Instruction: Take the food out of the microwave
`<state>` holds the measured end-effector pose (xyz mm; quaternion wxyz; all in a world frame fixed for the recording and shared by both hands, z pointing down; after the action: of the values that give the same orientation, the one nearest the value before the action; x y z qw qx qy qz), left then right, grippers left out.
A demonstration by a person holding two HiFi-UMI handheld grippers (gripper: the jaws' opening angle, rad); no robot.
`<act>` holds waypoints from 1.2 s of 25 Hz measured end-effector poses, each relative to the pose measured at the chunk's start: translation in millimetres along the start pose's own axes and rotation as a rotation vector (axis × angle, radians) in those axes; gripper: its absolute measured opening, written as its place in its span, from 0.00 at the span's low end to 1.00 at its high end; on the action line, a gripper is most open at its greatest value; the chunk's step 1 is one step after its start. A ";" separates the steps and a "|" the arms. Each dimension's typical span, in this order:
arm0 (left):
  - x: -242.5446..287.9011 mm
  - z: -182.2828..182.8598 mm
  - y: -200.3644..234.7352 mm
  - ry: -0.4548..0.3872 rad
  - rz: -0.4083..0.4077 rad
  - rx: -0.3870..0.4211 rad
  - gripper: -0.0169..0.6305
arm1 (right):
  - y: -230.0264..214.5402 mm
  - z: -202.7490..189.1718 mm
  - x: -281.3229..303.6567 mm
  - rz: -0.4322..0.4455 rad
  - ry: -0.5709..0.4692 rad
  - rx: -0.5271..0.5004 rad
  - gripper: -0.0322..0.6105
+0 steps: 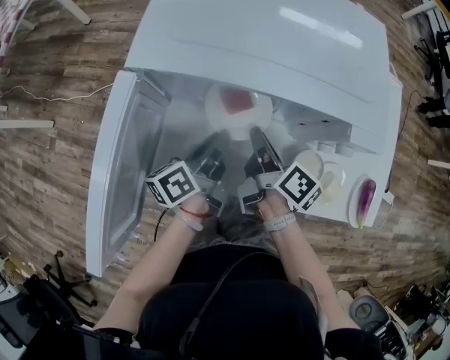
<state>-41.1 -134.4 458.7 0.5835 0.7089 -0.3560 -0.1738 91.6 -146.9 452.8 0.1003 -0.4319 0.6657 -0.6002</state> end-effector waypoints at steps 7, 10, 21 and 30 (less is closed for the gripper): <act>-2.3 -0.9 -2.6 0.012 0.008 0.034 0.11 | -2.2 21.7 3.4 -0.025 -0.014 -0.036 0.15; -3.2 -0.6 -2.5 0.016 0.017 0.054 0.11 | -2.2 20.1 3.4 -0.026 -0.017 -0.027 0.13; -11.1 -6.4 -4.5 0.018 0.027 0.105 0.11 | -3.8 11.0 -4.6 -0.009 -0.025 -0.010 0.13; -20.7 -18.2 -4.8 0.022 0.038 0.134 0.11 | -3.2 1.5 -15.5 -0.004 -0.022 -0.061 0.13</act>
<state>-41.8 -106.6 455.3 0.5420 0.7413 -0.3736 -0.1310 103.4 -136.9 449.3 0.0932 -0.4428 0.6817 -0.5749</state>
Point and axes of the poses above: the fingertips, and each gripper's own axes: x forward along the fingers, y to its left, z out of its top, the point moved 4 cm from there along -x, backward along the fingers, and after that the axes turned 7 degrees about y, right-handed, at the moved point
